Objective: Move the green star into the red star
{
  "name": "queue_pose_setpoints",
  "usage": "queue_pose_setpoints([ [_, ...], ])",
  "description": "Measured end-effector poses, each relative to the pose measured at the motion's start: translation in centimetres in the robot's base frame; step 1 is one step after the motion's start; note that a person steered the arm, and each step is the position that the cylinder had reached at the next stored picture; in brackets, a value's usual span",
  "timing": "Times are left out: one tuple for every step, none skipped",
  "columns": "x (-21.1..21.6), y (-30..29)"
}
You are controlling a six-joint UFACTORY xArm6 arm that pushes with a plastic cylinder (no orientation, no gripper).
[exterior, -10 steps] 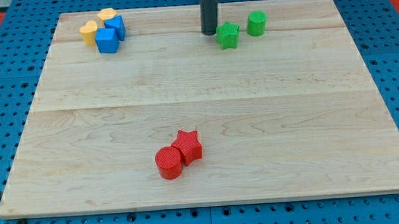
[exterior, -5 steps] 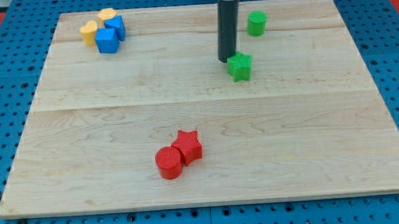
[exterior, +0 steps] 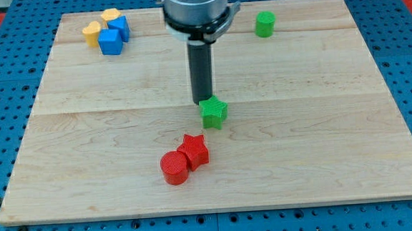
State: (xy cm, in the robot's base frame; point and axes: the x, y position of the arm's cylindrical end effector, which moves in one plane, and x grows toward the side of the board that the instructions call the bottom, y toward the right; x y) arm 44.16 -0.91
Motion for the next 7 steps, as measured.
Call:
queue_pose_setpoints([
  [-0.1,3.5],
  [2.6,5.7],
  [4.7,3.6],
  [5.3,1.9],
  [1.3,6.0],
  [-5.5,16.9],
  [-11.1,23.7],
])
